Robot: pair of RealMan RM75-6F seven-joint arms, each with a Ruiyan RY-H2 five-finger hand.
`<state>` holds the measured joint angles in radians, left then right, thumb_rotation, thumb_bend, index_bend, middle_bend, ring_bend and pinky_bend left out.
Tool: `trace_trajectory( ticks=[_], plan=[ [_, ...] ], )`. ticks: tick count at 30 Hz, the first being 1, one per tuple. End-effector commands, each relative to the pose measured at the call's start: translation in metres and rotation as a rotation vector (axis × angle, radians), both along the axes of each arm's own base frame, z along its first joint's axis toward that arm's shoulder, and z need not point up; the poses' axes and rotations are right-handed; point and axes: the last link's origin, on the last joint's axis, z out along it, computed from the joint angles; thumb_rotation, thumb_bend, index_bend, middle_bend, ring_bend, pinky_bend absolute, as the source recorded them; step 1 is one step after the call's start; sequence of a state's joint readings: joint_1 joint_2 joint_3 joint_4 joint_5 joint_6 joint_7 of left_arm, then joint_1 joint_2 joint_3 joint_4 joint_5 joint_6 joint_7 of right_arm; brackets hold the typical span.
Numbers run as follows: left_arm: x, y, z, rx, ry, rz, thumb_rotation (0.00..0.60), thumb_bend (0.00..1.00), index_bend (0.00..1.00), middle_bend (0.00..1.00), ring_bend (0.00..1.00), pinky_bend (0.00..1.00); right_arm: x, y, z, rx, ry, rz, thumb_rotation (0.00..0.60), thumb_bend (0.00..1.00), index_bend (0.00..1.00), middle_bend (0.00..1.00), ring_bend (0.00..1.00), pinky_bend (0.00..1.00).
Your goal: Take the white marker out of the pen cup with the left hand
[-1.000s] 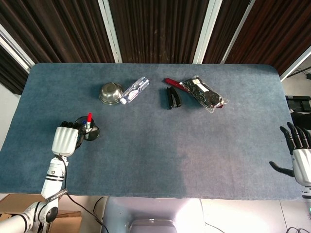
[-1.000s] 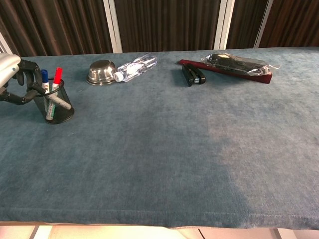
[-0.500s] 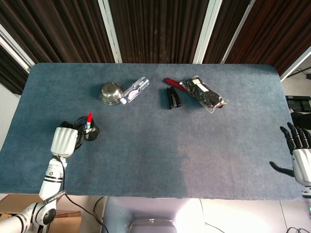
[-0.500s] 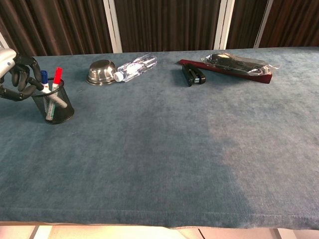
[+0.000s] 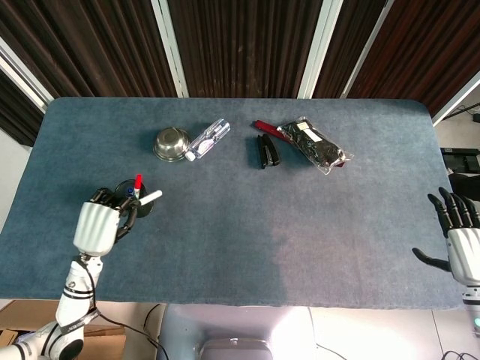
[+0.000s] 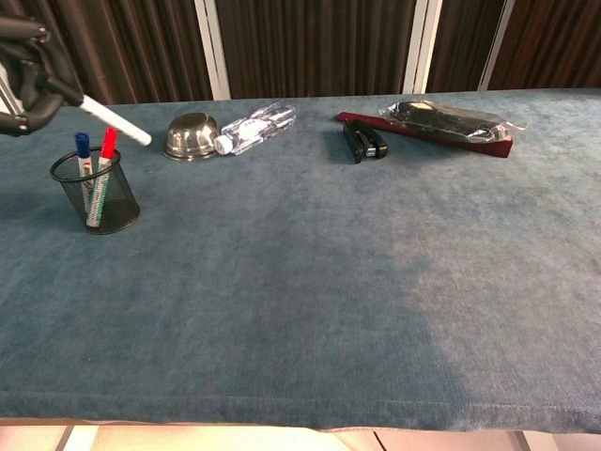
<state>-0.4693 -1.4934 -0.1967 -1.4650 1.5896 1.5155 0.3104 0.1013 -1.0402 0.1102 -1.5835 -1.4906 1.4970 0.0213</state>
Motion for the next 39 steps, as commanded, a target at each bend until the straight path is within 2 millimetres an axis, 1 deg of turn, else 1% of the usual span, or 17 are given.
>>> trace_trajectory(
  ticks=[1, 3, 6, 9, 16, 19, 20, 21, 22, 23, 25, 27, 29, 31, 35, 38, 39],
  plan=[
    [0.031, 0.011, -0.027, -0.053, 0.016, -0.068, 0.600, 0.58, 0.63, 0.70, 0.59, 0.43, 0.002, -0.002, 0.000, 0.004, 0.001, 0.008, 0.600, 0.00, 0.00, 0.05, 0.00, 0.12],
    [0.046, 0.025, -0.045, -0.088, 0.036, -0.073, 0.600, 0.58, 0.63, 0.70, 0.59, 0.43, 0.003, -0.004, -0.001, 0.010, 0.002, 0.016, 0.600, 0.00, 0.00, 0.05, 0.00, 0.12],
    [0.056, 0.046, -0.067, -0.106, 0.051, -0.040, 0.600, 0.58, 0.64, 0.71, 0.59, 0.43, 0.003, -0.004, -0.002, 0.014, 0.004, 0.017, 0.600, 0.00, 0.00, 0.05, 0.00, 0.12],
    [0.062, 0.059, -0.085, -0.102, 0.067, -0.021, 0.600, 0.58, 0.64, 0.72, 0.59, 0.43, 0.002, -0.004, -0.001, 0.014, 0.006, 0.012, 0.600, 0.00, 0.00, 0.05, 0.00, 0.12],
    [0.070, 0.076, -0.118, -0.092, 0.071, 0.049, 0.600, 0.57, 0.63, 0.71, 0.57, 0.40, 0.002, -0.002, 0.000, 0.009, 0.006, 0.006, 0.600, 0.00, 0.00, 0.05, 0.00, 0.12],
    [0.070, 0.076, -0.121, -0.091, 0.077, 0.058, 0.600, 0.53, 0.60, 0.69, 0.56, 0.39, 0.002, -0.002, 0.000, 0.008, 0.006, 0.005, 0.600, 0.00, 0.00, 0.05, 0.00, 0.12],
    [0.070, 0.076, -0.123, -0.093, 0.083, 0.063, 0.600, 0.50, 0.58, 0.68, 0.55, 0.38, 0.002, -0.002, 0.000, 0.008, 0.006, 0.004, 0.600, 0.00, 0.00, 0.05, 0.00, 0.12],
    [0.070, 0.076, -0.126, -0.100, 0.092, 0.069, 0.600, 0.46, 0.53, 0.65, 0.52, 0.37, 0.001, -0.002, 0.000, 0.008, 0.006, 0.004, 0.600, 0.00, 0.00, 0.05, 0.00, 0.12],
    [0.070, 0.075, -0.131, -0.108, 0.109, 0.083, 0.600, 0.41, 0.44, 0.58, 0.46, 0.34, 0.001, -0.003, 0.000, 0.005, 0.004, 0.002, 0.600, 0.00, 0.00, 0.05, 0.00, 0.12],
    [0.071, 0.074, -0.134, -0.110, 0.121, 0.090, 0.600, 0.38, 0.38, 0.53, 0.42, 0.31, 0.001, -0.003, 0.000, 0.004, 0.003, 0.001, 0.600, 0.00, 0.00, 0.05, 0.00, 0.12],
    [0.073, 0.067, -0.140, -0.151, 0.144, 0.115, 0.600, 0.35, 0.18, 0.38, 0.27, 0.22, 0.002, -0.005, 0.001, -0.001, -0.001, 0.006, 0.600, 0.00, 0.00, 0.05, 0.00, 0.12],
    [0.079, 0.057, -0.129, -0.196, 0.069, 0.129, 0.600, 0.33, 0.04, 0.25, 0.16, 0.16, 0.002, -0.004, 0.001, 0.001, 0.000, 0.008, 0.600, 0.00, 0.00, 0.05, 0.00, 0.12],
    [0.083, 0.048, -0.117, -0.228, 0.046, 0.133, 0.600, 0.32, 0.00, 0.18, 0.09, 0.12, 0.002, -0.004, 0.001, 0.002, 0.001, 0.005, 0.600, 0.00, 0.00, 0.05, 0.00, 0.12],
    [0.085, 0.041, -0.103, -0.241, 0.048, 0.131, 0.600, 0.32, 0.00, 0.12, 0.04, 0.09, 0.001, -0.004, 0.001, 0.001, -0.001, 0.004, 0.600, 0.00, 0.00, 0.05, 0.00, 0.12],
    [0.081, 0.027, -0.067, -0.219, 0.047, 0.128, 0.600, 0.31, 0.00, 0.10, 0.02, 0.07, 0.000, -0.003, 0.002, -0.002, -0.002, 0.000, 0.600, 0.00, 0.00, 0.05, 0.00, 0.12],
    [0.062, 0.021, -0.031, -0.169, 0.032, 0.167, 0.600, 0.31, 0.00, 0.10, 0.02, 0.06, -0.002, -0.003, 0.002, 0.009, 0.002, -0.008, 0.600, 0.00, 0.00, 0.06, 0.00, 0.12],
    [0.049, 0.019, -0.014, -0.146, 0.036, 0.199, 0.600, 0.31, 0.00, 0.10, 0.02, 0.05, -0.004, -0.003, 0.002, 0.019, 0.003, -0.010, 0.600, 0.00, 0.00, 0.06, 0.00, 0.12]
  ],
)
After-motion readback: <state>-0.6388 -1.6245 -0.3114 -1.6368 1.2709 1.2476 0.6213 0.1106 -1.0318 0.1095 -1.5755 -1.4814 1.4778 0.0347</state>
